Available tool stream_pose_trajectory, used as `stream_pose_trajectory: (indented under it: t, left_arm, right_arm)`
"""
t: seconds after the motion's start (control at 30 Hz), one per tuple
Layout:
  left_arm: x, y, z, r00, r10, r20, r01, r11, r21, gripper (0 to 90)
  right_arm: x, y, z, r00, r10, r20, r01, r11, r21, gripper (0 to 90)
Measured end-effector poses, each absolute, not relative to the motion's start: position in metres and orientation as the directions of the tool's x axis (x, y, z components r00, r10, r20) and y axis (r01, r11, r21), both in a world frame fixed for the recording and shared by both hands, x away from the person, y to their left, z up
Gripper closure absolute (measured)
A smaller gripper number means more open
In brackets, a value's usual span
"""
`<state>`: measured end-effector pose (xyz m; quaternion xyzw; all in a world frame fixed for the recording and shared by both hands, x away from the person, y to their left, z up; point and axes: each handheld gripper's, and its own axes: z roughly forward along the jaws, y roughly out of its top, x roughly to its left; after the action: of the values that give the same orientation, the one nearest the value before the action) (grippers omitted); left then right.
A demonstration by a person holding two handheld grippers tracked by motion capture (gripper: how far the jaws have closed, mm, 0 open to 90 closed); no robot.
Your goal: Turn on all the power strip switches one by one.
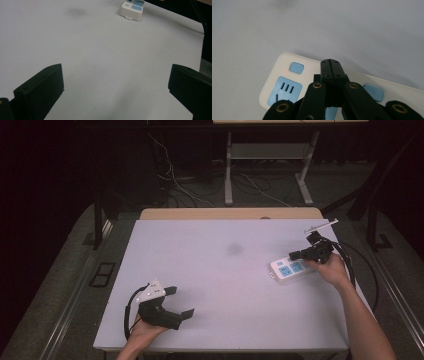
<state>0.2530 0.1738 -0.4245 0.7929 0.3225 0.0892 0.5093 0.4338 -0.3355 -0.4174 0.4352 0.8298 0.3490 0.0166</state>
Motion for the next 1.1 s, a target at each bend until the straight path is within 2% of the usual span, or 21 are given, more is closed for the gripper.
stream_pose_trajectory:
  t: [1.1]
  left_arm:
    - [0.2500, 0.1715, -0.4249, 0.777, 0.602, -0.187, 0.422, -0.277, 0.863, 0.0]
  right_arm:
    - [0.4298, -0.3405, -0.4267, -0.610, 0.728, 0.315, 0.709, 0.323, 0.627, 90.0]
